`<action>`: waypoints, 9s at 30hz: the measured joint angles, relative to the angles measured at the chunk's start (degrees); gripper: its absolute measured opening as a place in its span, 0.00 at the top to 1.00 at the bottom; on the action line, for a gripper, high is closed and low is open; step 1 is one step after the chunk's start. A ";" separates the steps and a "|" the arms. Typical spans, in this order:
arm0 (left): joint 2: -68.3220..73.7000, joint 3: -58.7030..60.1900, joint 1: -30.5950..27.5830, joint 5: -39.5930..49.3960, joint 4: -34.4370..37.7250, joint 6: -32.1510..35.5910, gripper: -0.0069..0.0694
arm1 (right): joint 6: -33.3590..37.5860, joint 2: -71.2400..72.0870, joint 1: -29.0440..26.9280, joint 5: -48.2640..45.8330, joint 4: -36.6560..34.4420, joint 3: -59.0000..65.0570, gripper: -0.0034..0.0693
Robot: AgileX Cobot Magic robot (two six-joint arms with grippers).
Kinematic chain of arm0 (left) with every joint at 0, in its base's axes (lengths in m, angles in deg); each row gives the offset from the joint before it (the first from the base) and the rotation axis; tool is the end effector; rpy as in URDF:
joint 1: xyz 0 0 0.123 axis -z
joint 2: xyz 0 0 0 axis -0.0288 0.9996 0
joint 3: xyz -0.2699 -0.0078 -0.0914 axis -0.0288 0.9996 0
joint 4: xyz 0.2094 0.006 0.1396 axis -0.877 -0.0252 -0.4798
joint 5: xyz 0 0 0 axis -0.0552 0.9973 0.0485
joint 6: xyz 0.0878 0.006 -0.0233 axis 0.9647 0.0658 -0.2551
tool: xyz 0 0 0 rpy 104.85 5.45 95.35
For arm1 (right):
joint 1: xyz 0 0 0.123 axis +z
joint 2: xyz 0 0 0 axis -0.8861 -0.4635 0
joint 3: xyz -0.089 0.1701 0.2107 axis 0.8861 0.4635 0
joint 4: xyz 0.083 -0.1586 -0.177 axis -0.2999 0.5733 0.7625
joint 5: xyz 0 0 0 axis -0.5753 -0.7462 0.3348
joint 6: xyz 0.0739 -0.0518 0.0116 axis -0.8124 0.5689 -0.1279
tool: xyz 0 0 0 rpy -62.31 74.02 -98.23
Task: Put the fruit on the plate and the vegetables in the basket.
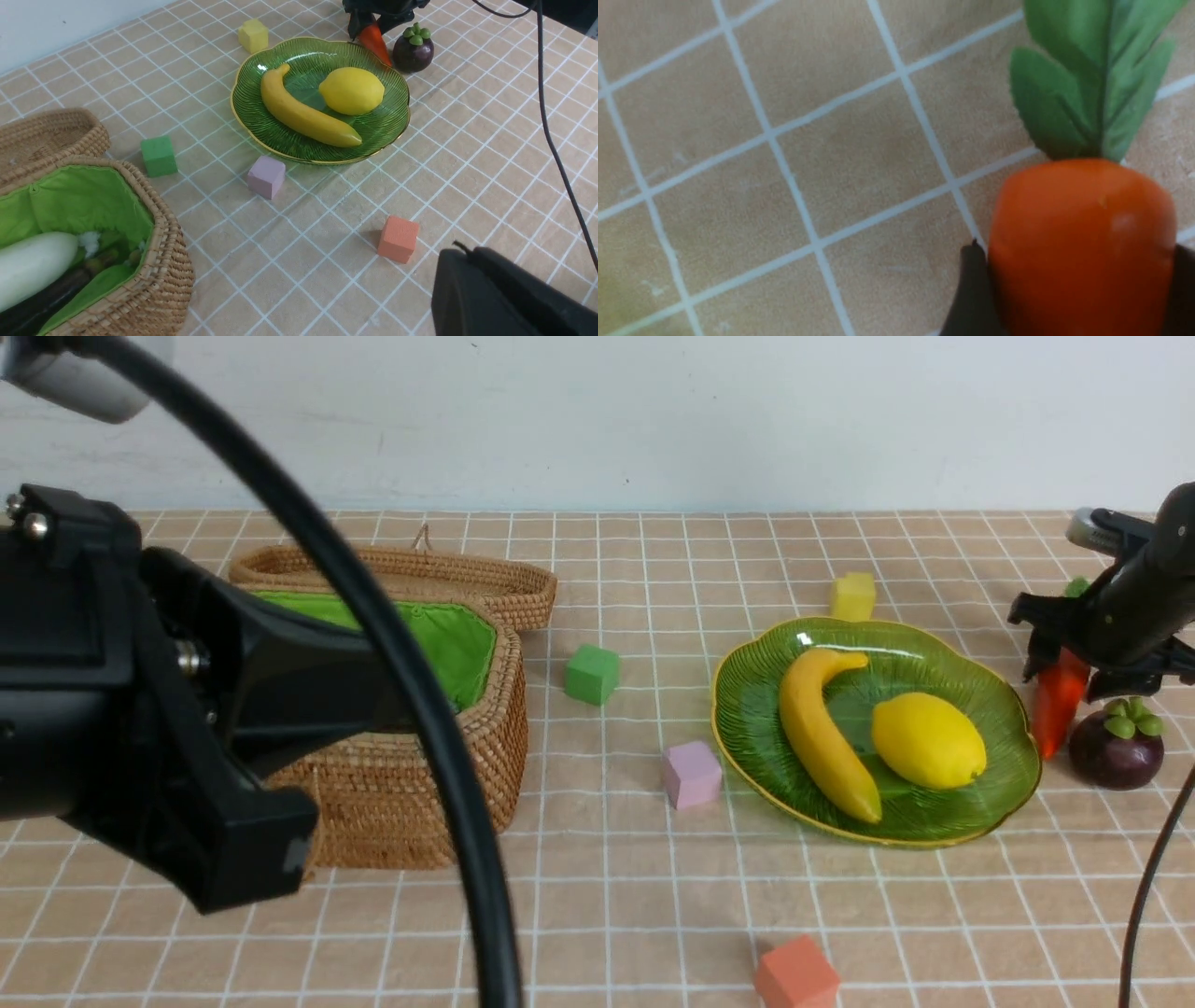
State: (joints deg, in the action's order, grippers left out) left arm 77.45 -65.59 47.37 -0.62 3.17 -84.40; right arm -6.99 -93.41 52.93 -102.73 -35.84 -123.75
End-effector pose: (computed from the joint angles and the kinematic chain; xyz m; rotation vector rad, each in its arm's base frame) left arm 0.1169 -0.1200 0.4202 0.7546 1.9251 -0.5313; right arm 0.5047 -0.0791 0.1609 0.5603 2.5620 0.1100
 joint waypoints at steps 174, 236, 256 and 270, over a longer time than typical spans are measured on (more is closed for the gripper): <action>-51.60 64.09 0.00 -16.66 -16.77 -19.73 0.93 | -1.57 122.79 18.29 -18.36 -9.02 83.36 0.92; -51.60 64.56 -38.87 -22.53 3.67 -7.28 0.93 | 4.11 133.85 12.70 19.22 9.37 109.84 0.93; -51.60 64.56 -38.91 -21.15 2.87 -12.14 0.93 | 3.67 133.85 12.70 19.22 9.37 109.84 0.92; -51.60 64.56 -38.91 -21.15 2.87 -12.20 0.93 | 3.23 133.85 12.70 19.22 9.37 109.84 0.90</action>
State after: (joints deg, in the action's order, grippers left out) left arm 25.85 -1.03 8.46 -21.77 6.04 -96.60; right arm -3.76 40.44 65.63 -83.51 -26.48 -13.91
